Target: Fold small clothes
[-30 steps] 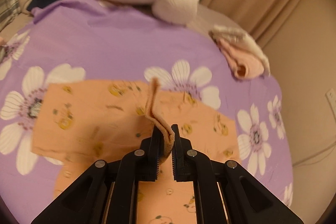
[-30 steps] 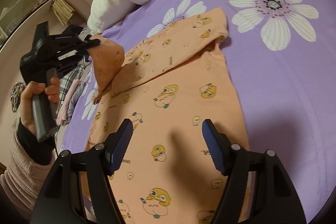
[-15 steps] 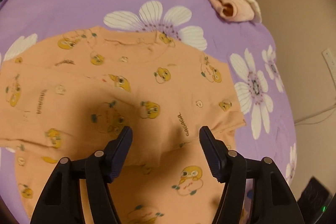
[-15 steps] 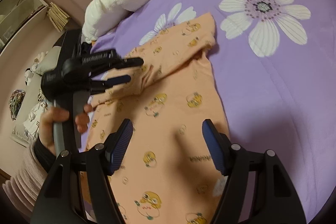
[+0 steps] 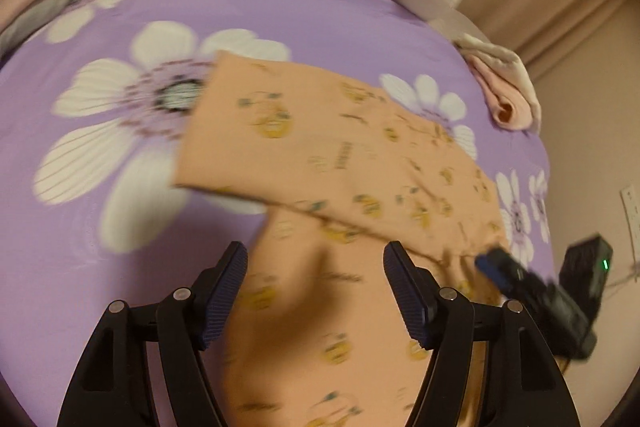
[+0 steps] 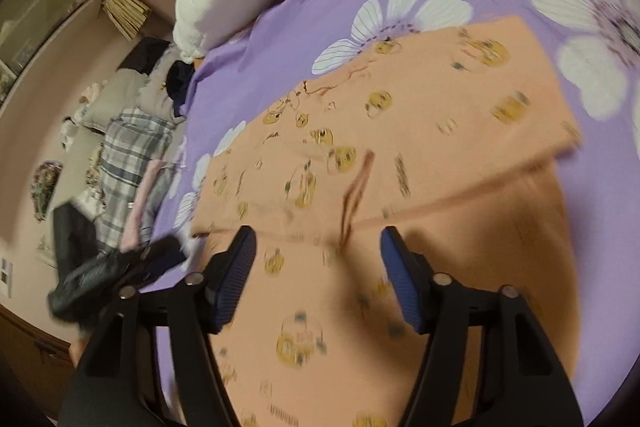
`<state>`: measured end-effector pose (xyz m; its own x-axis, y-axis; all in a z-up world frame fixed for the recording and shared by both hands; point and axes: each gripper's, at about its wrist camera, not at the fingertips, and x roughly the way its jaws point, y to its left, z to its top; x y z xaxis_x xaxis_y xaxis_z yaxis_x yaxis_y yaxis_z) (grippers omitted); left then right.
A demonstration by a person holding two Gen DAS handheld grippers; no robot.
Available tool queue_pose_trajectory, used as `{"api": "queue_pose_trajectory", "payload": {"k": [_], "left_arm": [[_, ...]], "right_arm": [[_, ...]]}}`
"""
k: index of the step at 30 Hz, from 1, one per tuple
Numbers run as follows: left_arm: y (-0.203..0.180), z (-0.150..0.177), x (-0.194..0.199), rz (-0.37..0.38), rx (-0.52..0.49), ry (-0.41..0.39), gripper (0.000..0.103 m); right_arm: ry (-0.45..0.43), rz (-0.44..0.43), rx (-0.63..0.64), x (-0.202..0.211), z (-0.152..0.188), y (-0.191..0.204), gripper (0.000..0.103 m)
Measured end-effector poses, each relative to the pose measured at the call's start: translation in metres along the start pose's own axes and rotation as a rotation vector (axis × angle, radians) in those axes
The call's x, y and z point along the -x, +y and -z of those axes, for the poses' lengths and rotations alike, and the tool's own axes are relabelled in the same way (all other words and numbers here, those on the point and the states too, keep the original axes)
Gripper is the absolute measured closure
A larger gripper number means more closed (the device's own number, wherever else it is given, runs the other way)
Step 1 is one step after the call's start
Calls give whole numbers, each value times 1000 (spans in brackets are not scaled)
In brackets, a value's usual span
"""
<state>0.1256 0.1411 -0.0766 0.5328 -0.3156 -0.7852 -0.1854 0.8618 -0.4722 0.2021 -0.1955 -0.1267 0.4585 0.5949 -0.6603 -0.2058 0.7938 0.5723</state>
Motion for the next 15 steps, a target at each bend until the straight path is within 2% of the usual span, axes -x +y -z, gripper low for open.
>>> {"api": "queue_pose_trajectory", "payload": {"k": [4,6,9,12,15], "left_arm": [[18,8,12,6,38,-19,34],[23,12,14,6,51,-16,34],[29,16,14,-4,62,-7,34],[36,19,13,0,79,4,34],[38,21,15,12,89,7,34]], "right_arm": [[43,66,-5,-33,-19,0,54],[62,65,-37,-44,-23,-5,58],[72,54,-59,-52,-23,-6,71],[79,109,14,-55,-20,4,94],[68,153,77,-53,-22,16,97]]}}
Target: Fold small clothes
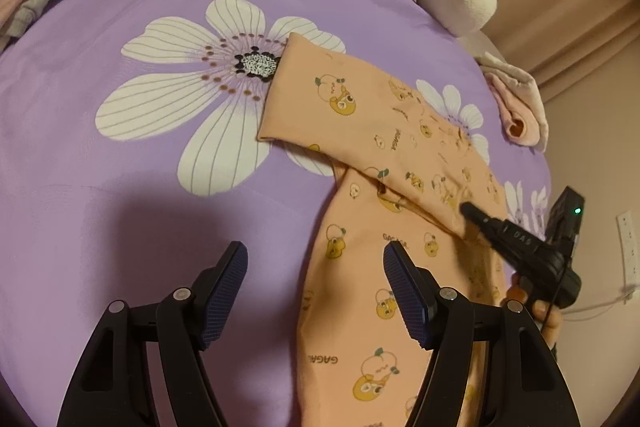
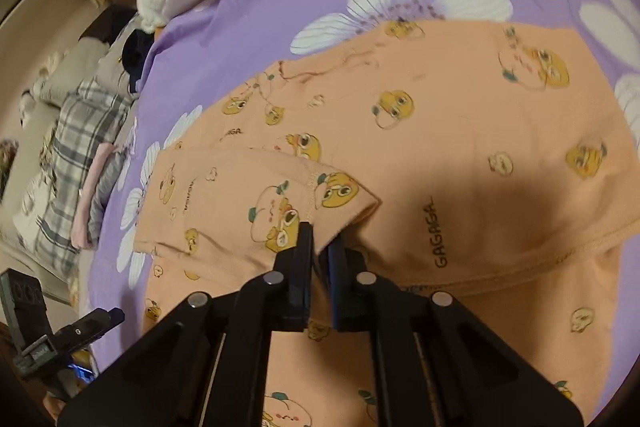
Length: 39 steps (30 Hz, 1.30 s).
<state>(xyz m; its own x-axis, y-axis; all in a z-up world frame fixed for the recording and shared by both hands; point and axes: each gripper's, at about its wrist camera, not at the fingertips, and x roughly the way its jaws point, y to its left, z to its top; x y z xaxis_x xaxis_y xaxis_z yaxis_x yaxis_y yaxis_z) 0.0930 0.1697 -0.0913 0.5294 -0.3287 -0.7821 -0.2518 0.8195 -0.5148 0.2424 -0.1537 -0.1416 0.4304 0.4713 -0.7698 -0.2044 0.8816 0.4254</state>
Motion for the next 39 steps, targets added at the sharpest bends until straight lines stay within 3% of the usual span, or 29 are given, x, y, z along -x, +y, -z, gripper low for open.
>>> {"api": "queue_pose_trajectory", "payload": {"k": [3,8,13,16,24,31,34,39], "left_arm": [[0,0,1,-1,-3,0,34],[4,1,1,-7,0,-1,34],[5,3,-1,-14,-6,4,34],[2,2,-3,-10,-9,9,34],[-24,-12,-15,-6,-74,0,34],[-56,-35,-30,11,-166,-30,34],[-67,-43,-39,24,-188,-34,34],[-85,-50,-59,11,-242,-32,34]], "right_arm": [[-57,4,49,18,-11,12,97],[-225,-71,83,81,-44,31,98],[-306,-61,81,125,-62,18,97],[-295,-24,55,127,-61,0,97],[-142,103,-21,80,-48,-43,94],[-107,246,-43,69,-44,-71,94],[-129,257,-37,75,-45,-77,93],[-137,178,26,75,-39,-67,93]]}}
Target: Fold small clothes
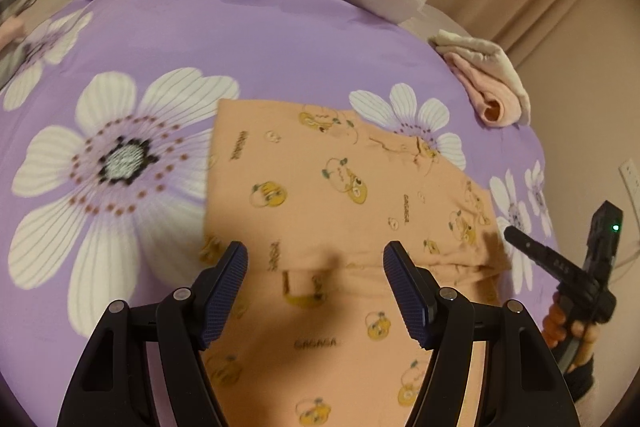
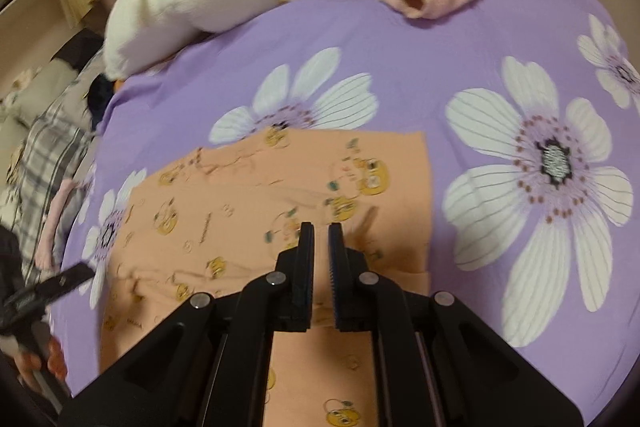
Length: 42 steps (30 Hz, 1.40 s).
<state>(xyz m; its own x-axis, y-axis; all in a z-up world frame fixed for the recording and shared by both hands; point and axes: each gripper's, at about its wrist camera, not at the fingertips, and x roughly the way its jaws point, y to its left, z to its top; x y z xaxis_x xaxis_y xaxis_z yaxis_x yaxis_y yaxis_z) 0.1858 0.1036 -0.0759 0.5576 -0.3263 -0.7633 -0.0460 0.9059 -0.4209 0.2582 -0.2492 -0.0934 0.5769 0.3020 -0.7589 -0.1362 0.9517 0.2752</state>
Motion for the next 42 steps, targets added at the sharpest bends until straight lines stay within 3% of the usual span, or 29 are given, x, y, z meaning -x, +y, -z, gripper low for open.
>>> {"api": "queue_pose_trajectory", "payload": {"k": [8,12,18,23,26,32,42], "left_arm": [[4,10,-40,-92,-24,93,34],[-2,12,-30,-83,-30,94,34],[-2,31,6,-8,-19,65,34],[11,58,38,17,12,57,34],[20,73,56,15,45,36,28],[42,99,87,11,119,-1,27],[66,135,105,-5,190,9,26]], "right_arm": [[107,58,49,-37,26,6,96],[107,44,23,-36,30,2,97],[79,-39,-20,-5,49,3,82],[76,-93,-94,23,83,-9,56],[67,-111,-165,41,103,-22,53],[32,-102,-236,74,126,-41,48],[40,-78,-255,95,151,-54,41]]}}
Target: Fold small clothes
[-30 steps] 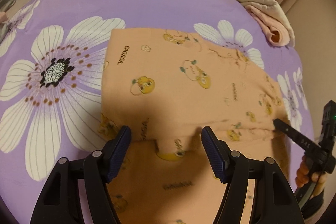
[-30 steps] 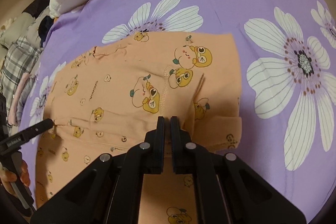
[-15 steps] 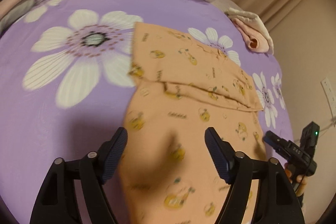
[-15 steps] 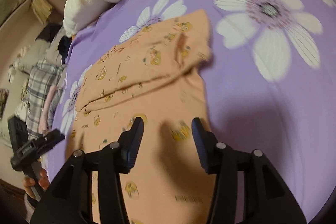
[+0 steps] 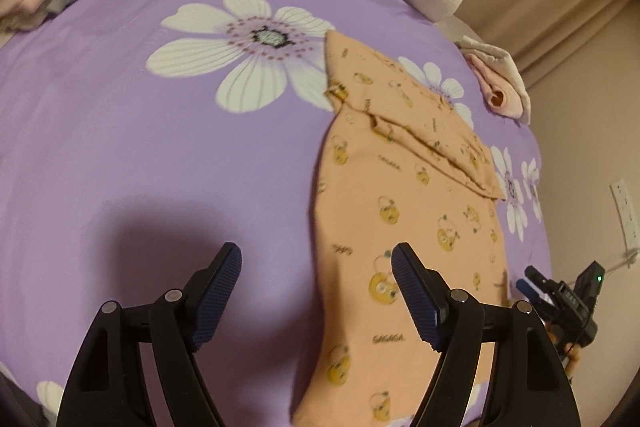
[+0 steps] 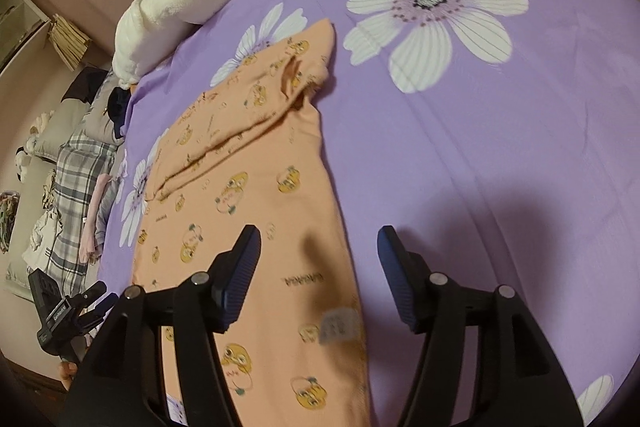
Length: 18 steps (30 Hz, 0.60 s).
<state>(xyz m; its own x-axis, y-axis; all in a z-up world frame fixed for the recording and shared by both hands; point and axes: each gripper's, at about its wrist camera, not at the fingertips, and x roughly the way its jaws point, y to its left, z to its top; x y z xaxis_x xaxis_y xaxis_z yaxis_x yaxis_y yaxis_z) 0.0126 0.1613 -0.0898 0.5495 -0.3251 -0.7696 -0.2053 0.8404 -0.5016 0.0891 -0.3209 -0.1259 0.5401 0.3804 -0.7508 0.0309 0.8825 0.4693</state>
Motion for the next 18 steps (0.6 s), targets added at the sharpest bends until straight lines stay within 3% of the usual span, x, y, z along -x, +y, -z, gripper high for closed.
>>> {"api": "queue_pose_trajectory", "payload": {"k": [18], "left_arm": [[27,20,3,62,97,34,26]], "right_arm": [[61,10,-26,10,26,-21,40]]}}
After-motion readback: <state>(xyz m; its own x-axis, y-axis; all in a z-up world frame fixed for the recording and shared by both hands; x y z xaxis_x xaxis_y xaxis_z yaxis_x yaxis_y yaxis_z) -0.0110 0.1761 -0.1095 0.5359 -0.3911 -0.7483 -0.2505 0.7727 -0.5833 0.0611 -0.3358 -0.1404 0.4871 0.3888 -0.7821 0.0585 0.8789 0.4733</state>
